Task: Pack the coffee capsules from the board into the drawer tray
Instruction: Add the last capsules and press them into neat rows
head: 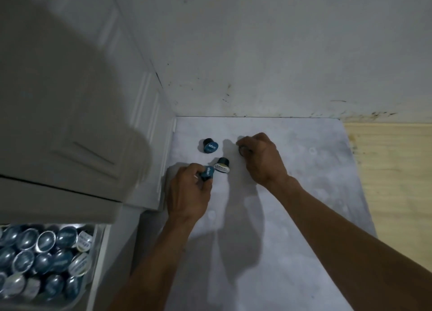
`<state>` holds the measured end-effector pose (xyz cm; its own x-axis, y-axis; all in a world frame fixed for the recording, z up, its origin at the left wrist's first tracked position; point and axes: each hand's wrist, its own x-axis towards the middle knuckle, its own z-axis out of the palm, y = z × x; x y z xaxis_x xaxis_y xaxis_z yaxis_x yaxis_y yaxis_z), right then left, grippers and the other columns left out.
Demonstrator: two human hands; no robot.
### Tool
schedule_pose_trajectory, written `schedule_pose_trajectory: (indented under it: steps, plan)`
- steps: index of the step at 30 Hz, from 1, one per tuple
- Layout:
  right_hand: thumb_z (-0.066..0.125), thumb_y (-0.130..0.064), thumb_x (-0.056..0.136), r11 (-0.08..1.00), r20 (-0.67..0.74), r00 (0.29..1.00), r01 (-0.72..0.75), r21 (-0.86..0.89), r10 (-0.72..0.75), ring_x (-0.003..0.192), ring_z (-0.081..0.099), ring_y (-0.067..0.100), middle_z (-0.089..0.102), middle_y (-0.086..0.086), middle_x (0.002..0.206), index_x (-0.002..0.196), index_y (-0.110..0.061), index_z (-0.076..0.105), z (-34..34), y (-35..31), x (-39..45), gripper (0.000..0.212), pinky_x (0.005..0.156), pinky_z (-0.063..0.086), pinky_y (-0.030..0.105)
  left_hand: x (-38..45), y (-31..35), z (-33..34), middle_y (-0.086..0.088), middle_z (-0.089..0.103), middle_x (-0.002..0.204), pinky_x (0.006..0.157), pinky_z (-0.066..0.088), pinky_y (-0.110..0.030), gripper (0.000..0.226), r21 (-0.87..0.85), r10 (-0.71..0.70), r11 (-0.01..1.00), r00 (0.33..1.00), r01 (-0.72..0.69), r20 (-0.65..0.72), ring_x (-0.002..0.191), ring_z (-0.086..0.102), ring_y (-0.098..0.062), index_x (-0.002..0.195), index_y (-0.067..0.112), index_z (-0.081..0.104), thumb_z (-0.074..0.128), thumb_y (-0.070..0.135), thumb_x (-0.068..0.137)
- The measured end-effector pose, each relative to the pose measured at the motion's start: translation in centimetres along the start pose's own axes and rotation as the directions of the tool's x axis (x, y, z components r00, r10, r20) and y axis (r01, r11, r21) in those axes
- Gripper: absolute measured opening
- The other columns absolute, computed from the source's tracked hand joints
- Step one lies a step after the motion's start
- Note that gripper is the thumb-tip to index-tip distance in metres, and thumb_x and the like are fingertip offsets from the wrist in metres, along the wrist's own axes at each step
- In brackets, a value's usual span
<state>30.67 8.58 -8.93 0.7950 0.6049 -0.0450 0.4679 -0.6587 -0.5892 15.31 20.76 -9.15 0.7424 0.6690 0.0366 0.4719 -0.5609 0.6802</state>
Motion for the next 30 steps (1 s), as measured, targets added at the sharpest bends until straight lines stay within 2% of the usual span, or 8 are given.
schedule_pose_trajectory:
  steps: [3, 6, 11, 14, 20, 25, 27, 30]
  plan:
    - [0.057, -0.019, 0.096, 0.951, -0.048, 0.971, -0.218, 0.220, 0.234, 0.101, 0.059, 0.029, 0.061, 0.015, 0.112, 0.115, -0.017, 0.067, -0.4, 0.2, -0.3, 0.022, 0.080, 0.039, 0.022, -0.2, -0.7, 0.7, 0.003, 0.062, 0.086, 0.060, 0.058, -0.043, 0.021, -0.046, 0.020, 0.999, 1.000, -0.020, 0.008, 0.073, 0.062, -0.019, 0.090, 0.014, 0.066, 0.078, 0.005, 0.075]
    - [0.058, -0.028, 0.097, 0.921, -0.072, 0.946, -0.286, 0.263, 0.315, 0.108, 0.059, 0.027, 0.060, 0.011, 0.119, 0.123, -0.018, 0.064, -0.3, 0.6, -0.9, 0.028, 0.088, 0.037, 0.019, -0.4, -1.1, 1.3, 0.003, 0.062, 0.090, 0.064, 0.059, -0.044, 0.025, -0.066, 0.046, 0.997, 0.999, -0.046, -0.006, 0.078, 0.062, -0.019, 0.091, 0.016, 0.064, 0.077, 0.003, 0.074]
    - [0.071, -0.035, 0.086, 0.980, -0.143, 0.982, -0.102, 0.173, 0.128, 0.107, 0.058, 0.018, 0.058, 0.004, 0.125, 0.129, -0.019, 0.059, 0.5, 1.8, -3.0, 0.047, 0.094, 0.041, 0.018, -1.1, -0.5, 1.5, -0.004, 0.069, 0.094, 0.070, 0.056, -0.030, 0.031, -0.057, 0.099, 0.993, 0.990, -0.105, -0.101, 0.083, 0.064, -0.018, 0.097, 0.011, 0.067, 0.084, 0.015, 0.072]
    - [0.067, -0.022, 0.088, 0.984, -0.227, 0.974, 0.017, 0.176, 0.024, 0.099, 0.060, 0.018, 0.062, 0.003, 0.115, 0.116, -0.017, 0.066, 1.8, 2.6, -3.6, 0.029, 0.090, 0.052, 0.034, -1.4, -0.9, 1.9, -0.005, 0.070, 0.093, 0.073, 0.053, -0.026, 0.027, -0.082, 0.165, 0.980, 0.972, -0.180, -0.168, 0.083, 0.064, -0.018, 0.096, 0.005, 0.069, 0.083, 0.012, 0.074]
    - [0.069, -0.013, 0.087, 0.972, -0.363, 0.932, 0.080, 0.222, 0.006, 0.096, 0.063, 0.028, 0.066, 0.008, 0.106, 0.111, -0.014, 0.070, 3.5, 3.8, -3.9, 0.024, 0.086, 0.055, 0.042, -1.9, -1.1, 3.0, -0.005, 0.072, 0.098, 0.082, 0.054, -0.027, 0.025, -0.095, 0.230, 0.961, 0.941, -0.260, -0.246, 0.090, 0.065, -0.017, 0.099, 0.003, 0.070, 0.081, 0.008, 0.077]
    - [0.075, -0.018, 0.084, 0.984, -0.415, 0.909, 0.043, 0.173, 0.033, 0.082, 0.065, 0.019, 0.072, 0.005, 0.097, 0.102, -0.012, 0.074, 1.4, 1.8, -5.7, 0.019, 0.077, 0.046, 0.014, -2.7, -0.6, 2.3, -0.004, 0.071, 0.100, 0.081, 0.057, -0.036, 0.024, -0.242, 0.156, 0.948, 0.965, -0.206, -0.210, 0.091, 0.067, -0.018, 0.100, 0.004, 0.069, 0.079, 0.011, 0.079]
    - [0.076, -0.021, 0.083, 0.983, -0.436, 0.898, 0.022, 0.180, 0.060, 0.071, 0.060, 0.012, 0.073, 0.003, 0.095, 0.101, -0.013, 0.074, 0.4, 0.8, -7.2, 0.019, 0.069, 0.043, 0.011, -3.4, -0.3, 2.0, -0.001, 0.071, 0.101, 0.081, 0.057, -0.041, 0.026, -0.303, 0.110, 0.941, 0.982, -0.153, -0.156, 0.093, 0.067, -0.018, 0.100, 0.007, 0.067, 0.079, 0.015, 0.079]
    - [0.079, -0.018, 0.080, 0.987, -0.485, 0.873, 0.040, 0.158, 0.043, 0.061, 0.057, 0.010, 0.074, 0.002, 0.090, 0.097, -0.013, 0.074, -1.5, -0.9, -9.8, 0.018, 0.063, 0.042, 0.009, -4.8, 1.6, 0.2, 0.002, 0.072, 0.099, 0.078, 0.054, -0.024, 0.025, -0.317, 0.075, 0.941, 0.988, -0.115, -0.136, 0.090, 0.065, -0.011, 0.101, 0.013, 0.068, 0.079, 0.017, 0.079]
